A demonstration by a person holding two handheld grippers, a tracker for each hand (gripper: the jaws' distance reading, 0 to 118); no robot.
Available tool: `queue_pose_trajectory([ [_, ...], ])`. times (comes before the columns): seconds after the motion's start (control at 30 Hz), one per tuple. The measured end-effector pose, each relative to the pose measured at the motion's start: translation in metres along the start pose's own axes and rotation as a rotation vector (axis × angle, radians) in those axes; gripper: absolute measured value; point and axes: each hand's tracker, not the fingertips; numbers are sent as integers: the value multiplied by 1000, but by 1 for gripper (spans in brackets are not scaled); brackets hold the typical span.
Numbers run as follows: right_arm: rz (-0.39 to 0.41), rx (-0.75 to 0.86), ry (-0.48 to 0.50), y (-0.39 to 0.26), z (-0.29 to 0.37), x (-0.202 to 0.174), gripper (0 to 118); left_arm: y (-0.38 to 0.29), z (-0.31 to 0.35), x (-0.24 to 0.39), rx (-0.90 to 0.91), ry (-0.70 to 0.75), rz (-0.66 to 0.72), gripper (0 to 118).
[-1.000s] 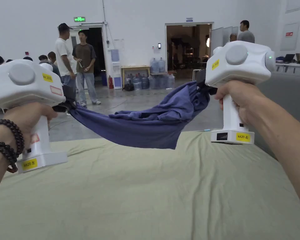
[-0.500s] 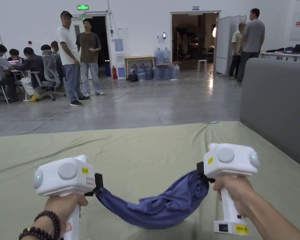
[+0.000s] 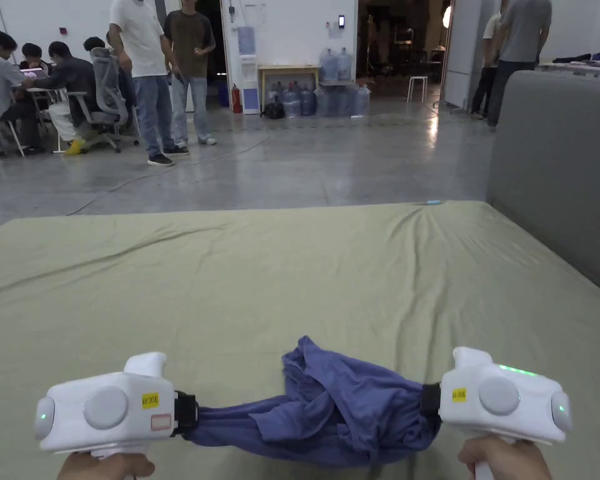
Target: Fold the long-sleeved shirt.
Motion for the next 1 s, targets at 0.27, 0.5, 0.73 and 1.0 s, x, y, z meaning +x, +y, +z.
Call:
queue_pose_trajectory([
  [0.27,-14,-35,-21,-130,55,28,11,-120,27,-11,-107,50,-74,0],
  [0.5,35,50,-51,-134,95,26,108,-134,47,-13,-49,2,-30,105],
  [0.73,94,148,3,-139,145,19,58,-136,89,7,52,30,-63,64],
  [1.0,84,121,2,-138,142,11,0,-138,76,7,26,71,-62,9],
])
